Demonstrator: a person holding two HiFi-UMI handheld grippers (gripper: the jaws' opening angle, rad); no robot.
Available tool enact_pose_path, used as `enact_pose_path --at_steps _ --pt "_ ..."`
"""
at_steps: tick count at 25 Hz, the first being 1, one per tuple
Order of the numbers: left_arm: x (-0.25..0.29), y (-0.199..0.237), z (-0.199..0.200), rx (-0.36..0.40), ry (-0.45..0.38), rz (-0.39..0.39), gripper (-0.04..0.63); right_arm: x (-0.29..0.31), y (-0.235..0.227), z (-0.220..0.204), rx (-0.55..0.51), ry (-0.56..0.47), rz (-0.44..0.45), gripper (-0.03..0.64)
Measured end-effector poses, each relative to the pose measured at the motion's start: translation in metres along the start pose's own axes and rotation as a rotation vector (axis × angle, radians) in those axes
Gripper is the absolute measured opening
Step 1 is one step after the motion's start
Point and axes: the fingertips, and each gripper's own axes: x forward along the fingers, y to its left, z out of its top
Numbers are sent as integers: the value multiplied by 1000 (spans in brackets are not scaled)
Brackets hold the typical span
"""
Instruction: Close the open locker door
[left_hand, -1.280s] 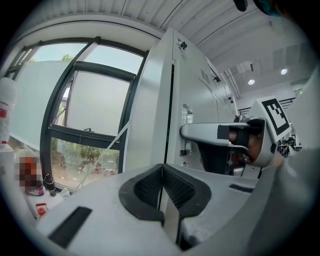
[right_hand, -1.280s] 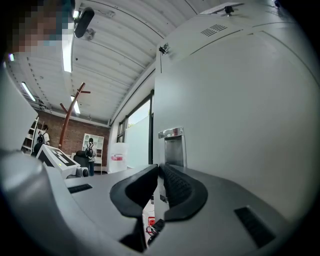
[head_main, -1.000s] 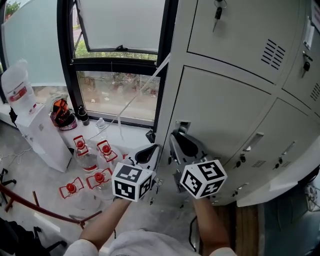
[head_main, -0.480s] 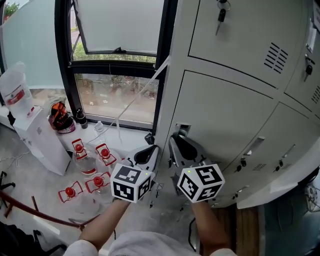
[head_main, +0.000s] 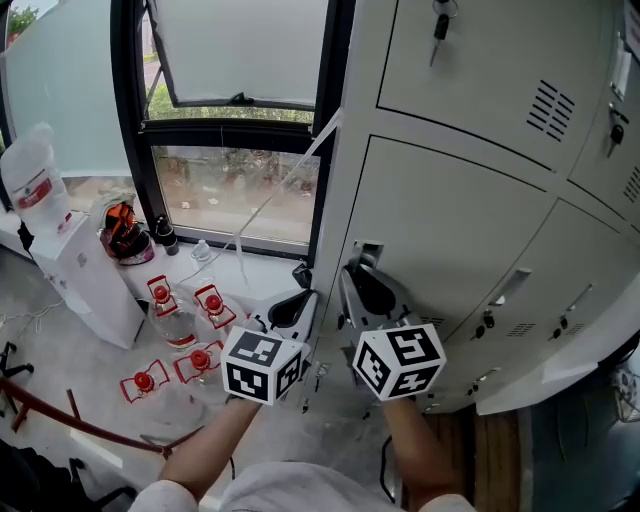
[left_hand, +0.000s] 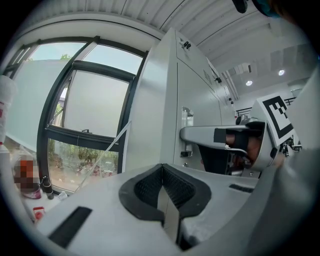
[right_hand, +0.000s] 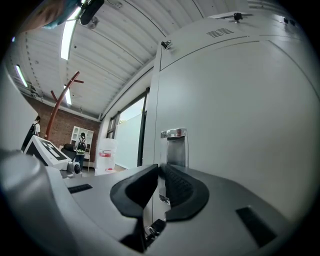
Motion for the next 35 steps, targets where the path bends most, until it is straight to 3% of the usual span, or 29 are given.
enact_pose_path --at_steps 19,24,35 --pt "-17 -4 -5 11 6 33 8 -1 3 -1 -132 -11 -82 43" --pt "-19 -8 -3 16 3 38 8 0 9 -4 -167 8 -53 93" --pt "-23 -18 2 17 -4 49 8 -12 13 -1 -126 -5 4 110"
